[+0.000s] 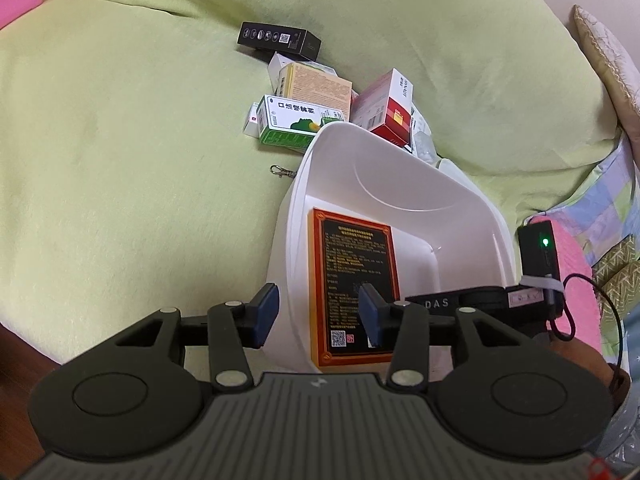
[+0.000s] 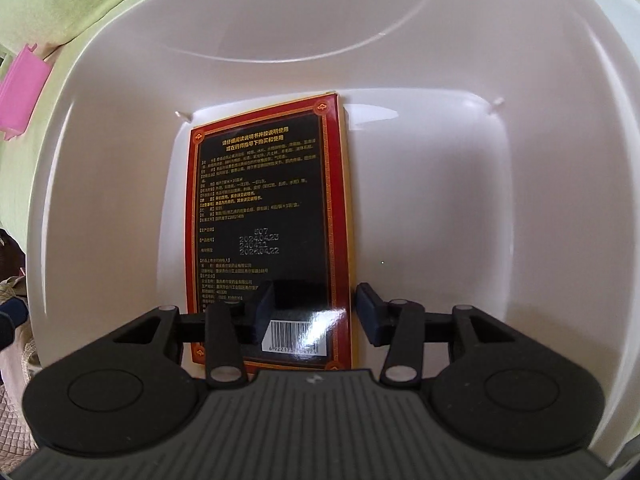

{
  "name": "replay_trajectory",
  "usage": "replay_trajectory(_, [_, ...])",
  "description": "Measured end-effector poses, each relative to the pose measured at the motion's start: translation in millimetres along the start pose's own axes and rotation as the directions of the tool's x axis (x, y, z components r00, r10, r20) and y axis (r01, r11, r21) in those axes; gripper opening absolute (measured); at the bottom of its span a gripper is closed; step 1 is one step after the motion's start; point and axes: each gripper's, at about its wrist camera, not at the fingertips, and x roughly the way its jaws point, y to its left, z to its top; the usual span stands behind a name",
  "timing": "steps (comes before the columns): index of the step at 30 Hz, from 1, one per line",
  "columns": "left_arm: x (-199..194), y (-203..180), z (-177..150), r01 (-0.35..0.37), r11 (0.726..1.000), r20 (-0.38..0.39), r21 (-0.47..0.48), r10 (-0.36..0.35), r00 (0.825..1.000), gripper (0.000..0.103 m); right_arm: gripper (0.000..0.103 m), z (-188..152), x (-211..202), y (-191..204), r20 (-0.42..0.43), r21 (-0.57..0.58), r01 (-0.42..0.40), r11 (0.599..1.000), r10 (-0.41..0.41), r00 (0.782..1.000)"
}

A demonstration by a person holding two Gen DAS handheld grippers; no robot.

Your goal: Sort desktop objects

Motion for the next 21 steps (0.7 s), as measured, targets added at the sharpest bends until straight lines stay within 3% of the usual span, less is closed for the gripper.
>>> replay_trajectory(21, [7, 2, -1, 0.002, 1.0, -0.015, 0.004, -0.002, 1.0, 0.049, 0.042, -10, -5, 19, -0.006, -0.004, -0.048, 0.999, 0.048, 0.999])
